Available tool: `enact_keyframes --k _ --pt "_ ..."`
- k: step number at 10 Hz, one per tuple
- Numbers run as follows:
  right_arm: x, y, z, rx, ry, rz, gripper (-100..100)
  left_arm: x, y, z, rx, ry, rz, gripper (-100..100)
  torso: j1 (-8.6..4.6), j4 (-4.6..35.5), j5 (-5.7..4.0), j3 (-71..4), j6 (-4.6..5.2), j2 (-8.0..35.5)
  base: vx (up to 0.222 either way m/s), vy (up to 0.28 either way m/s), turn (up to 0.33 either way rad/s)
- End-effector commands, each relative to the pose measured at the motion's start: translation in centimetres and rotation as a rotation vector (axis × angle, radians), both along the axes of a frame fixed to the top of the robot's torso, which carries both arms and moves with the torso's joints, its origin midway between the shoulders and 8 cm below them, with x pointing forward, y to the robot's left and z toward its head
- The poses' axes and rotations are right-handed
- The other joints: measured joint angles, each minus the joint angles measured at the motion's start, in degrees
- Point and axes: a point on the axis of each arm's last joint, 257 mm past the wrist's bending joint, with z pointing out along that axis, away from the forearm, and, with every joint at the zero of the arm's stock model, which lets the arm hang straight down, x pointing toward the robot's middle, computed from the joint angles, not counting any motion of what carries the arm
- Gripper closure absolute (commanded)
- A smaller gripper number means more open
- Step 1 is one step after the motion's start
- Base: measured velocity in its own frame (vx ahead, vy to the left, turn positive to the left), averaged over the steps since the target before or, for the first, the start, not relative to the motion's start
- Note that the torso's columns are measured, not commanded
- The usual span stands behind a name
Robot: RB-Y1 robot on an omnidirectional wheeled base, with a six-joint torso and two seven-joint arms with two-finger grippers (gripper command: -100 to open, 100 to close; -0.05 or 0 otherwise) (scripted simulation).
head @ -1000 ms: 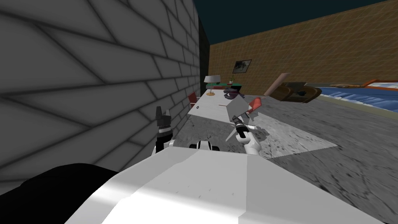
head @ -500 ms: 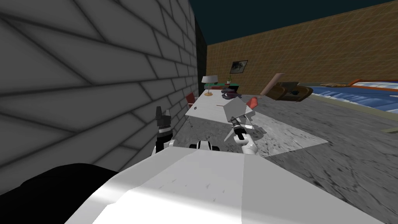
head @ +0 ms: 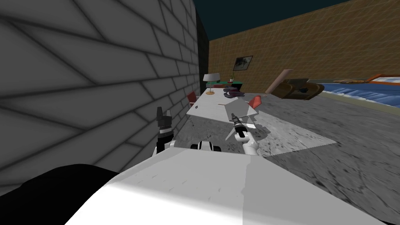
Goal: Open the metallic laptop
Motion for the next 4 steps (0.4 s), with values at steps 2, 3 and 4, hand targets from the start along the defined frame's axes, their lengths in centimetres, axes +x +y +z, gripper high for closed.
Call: enact_keyframes --k 2,3,4 --pt "2.0 -0.9 1.9 -0.002 0.004 -0.03 -100 0.0 0.0 0.0 0.0 0.0 0.0 0 0.07 -0.02 0.04 -0.11 0.01 -0.14 -0.072 -0.012 0.073" --pt "2.5 -1.1 2.6 -0.004 0.003 -0.038 -100 0.0 0.0 0.0 0.0 0.0 0.0 0 0.1 0.06 0.11 -0.09 0.0 -0.09 -0.081 -0.007 0.069" --pt "3.0 -1.3 3.2 -0.005 0.002 -0.046 -100 0.0 0.0 0.0 0.0 0.0 0.0 0 0.15 0.09 0.13 -0.02 0.01 0.02 -0.087 -0.002 0.063"
